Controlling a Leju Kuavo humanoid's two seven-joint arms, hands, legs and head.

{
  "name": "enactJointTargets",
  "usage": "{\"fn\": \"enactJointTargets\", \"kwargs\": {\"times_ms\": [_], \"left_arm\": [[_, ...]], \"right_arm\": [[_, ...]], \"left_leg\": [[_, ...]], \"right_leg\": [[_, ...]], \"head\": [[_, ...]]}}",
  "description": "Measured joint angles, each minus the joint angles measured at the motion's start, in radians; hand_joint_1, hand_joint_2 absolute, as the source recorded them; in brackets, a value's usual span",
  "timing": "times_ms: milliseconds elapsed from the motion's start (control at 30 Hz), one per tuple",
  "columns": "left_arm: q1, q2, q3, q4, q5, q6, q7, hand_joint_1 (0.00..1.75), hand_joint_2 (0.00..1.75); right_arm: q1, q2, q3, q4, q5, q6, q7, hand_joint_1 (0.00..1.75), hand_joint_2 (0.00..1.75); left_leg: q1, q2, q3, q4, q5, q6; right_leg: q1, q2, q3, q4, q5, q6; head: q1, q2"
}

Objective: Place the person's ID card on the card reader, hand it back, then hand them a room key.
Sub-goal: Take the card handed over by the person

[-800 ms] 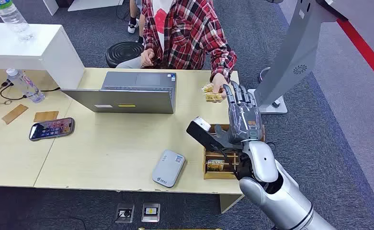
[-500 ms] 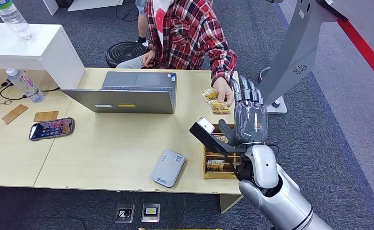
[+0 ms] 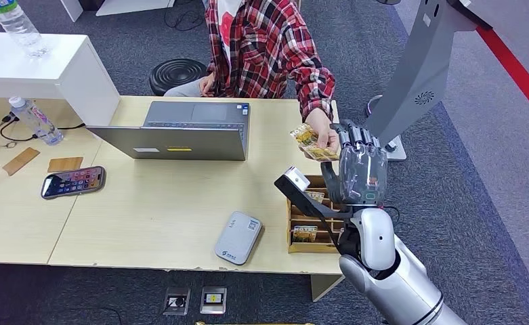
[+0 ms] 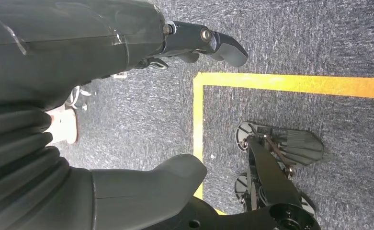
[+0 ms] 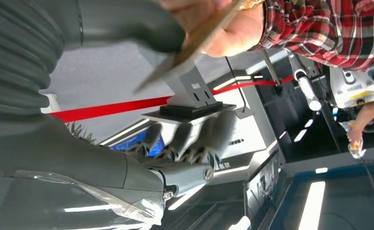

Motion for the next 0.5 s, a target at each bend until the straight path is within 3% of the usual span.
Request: {"fn": "enactJointTargets", "kwargs": {"times_ms": [500], "left_arm": [[0.0,-0.003,0.0,0.017,0.002,-0.015,0.0,0.0,1.75]], "right_arm": [[0.031,0.0,-0.017,0.001,0.054,-0.072,-0.027,1.75,1.75]], "left_leg": [[0.0,0.0,0.0,0.0,0.0,0.0]], "right_leg": [[0.0,0.0,0.0,0.0,0.0,0.0]], "head": [[0.0,0.0]]}}
